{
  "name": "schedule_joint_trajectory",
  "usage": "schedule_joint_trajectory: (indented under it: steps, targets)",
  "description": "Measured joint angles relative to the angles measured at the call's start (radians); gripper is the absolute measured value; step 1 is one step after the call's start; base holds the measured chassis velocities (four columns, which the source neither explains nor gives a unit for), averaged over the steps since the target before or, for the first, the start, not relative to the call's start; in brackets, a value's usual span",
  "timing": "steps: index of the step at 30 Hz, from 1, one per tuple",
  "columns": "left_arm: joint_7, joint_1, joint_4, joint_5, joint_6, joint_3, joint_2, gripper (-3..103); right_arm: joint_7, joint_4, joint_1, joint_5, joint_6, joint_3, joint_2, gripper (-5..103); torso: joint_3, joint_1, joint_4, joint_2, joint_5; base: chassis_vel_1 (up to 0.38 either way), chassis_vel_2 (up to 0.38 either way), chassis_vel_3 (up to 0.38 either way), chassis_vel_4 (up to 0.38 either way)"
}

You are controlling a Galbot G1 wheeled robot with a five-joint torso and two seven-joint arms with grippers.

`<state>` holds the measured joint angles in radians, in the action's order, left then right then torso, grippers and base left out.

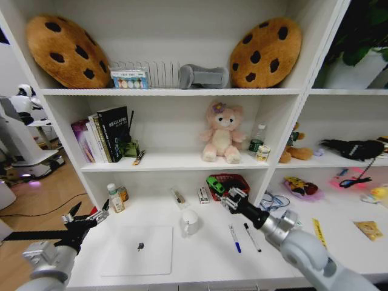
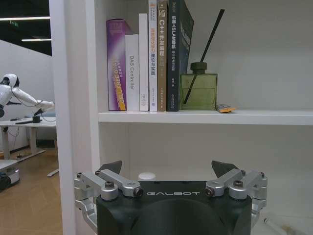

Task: Organize the objects on the table.

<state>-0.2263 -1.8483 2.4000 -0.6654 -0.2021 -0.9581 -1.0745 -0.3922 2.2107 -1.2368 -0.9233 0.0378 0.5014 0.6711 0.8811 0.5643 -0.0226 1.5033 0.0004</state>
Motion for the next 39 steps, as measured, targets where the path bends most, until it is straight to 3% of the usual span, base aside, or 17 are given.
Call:
schedule_joint_trajectory:
  steps: [3, 6, 10, 12, 13, 18, 22, 24, 29, 39]
  targets:
    - [0.0, 0.0, 0.0, 0.0, 0.0, 0.0, 0.0, 100, -0.116, -0.082, 0.168, -0.124, 0.059, -0.026, -0.071, 37, 0.0, 0.0, 0.0001, 0.0, -0.0003, 0.0, 0.0, 0.0, 0.0]
    - [0.0, 0.0, 0.0, 0.0, 0.0, 0.0, 0.0, 100, -0.126, -0.111, 0.211, -0.151, 0.078, -0.037, -0.085, 37, 0.0, 0.0, 0.0, 0.0, -0.0004, 0.0, 0.0, 0.0, 0.0]
    - [0.0, 0.0, 0.0, 0.0, 0.0, 0.0, 0.0, 100, -0.135, -0.242, 0.425, -0.194, 0.167, -0.159, -0.094, 37, 0.0, 0.0, -0.0003, 0.0, 0.0001, 0.0, 0.0, 0.0, 0.0]
    - [0.0, 0.0, 0.0, 0.0, 0.0, 0.0, 0.0, 100, -0.134, -0.247, 0.437, -0.195, 0.17, -0.168, -0.093, 37, 0.0, 0.0, -0.0003, 0.0, 0.0001, 0.0, 0.0, 0.0, 0.0]
    - [0.0, 0.0, 0.0, 0.0, 0.0, 0.0, 0.0, 100, -0.129, -0.29, 0.546, -0.198, 0.201, -0.255, -0.079, 37, 0.0, 0.0, 0.0003, 0.0, -0.0008, 0.0, 0.0, 0.0, 0.0]
    - [0.0, 0.0, 0.0, 0.0, 0.0, 0.0, 0.0, 100, -0.11, -0.36, 0.702, -0.205, 0.268, -0.412, -0.016, 37, 0.0, 0.0, 0.0002, 0.0, -0.0006, 0.0, 0.0, 0.0, 0.0]
    - [0.0, 0.0, 0.0, 0.0, 0.0, 0.0, 0.0, 100, -0.093, -0.385, 0.744, -0.197, 0.281, -0.465, 0.022, 37, 0.0, 0.0, 0.0, 0.0, -0.0007, 0.0, 0.0, 0.0, 0.0]
    - [0.0, 0.0, 0.0, 0.0, 0.0, 0.0, 0.0, 100, -0.063, -0.434, 0.802, -0.176, 0.296, -0.535, 0.086, 37, 0.0, 0.0, 0.0, 0.0, -0.0004, 0.0, 0.0, 0.0, 0.0]
    - [0.0, 0.0, 0.0, 0.0, 0.0, 0.0, 0.0, 100, -0.024, -0.515, 0.907, -0.138, 0.314, -0.63, 0.165, 37, 0.0, 0.0, 0.0001, 0.0, -0.0006, 0.0, 0.0, 0.0, 0.0]
    - [0.0, 0.0, 0.0, 0.0, 0.0, 0.0, 0.0, 100, 0.01, -0.642, 1.07, -0.11, 0.365, -0.78, 0.229, 37, 0.0, 0.0, 0.0002, 0.0, -0.0006, 0.0, 0.0, 0.0, 0.0]
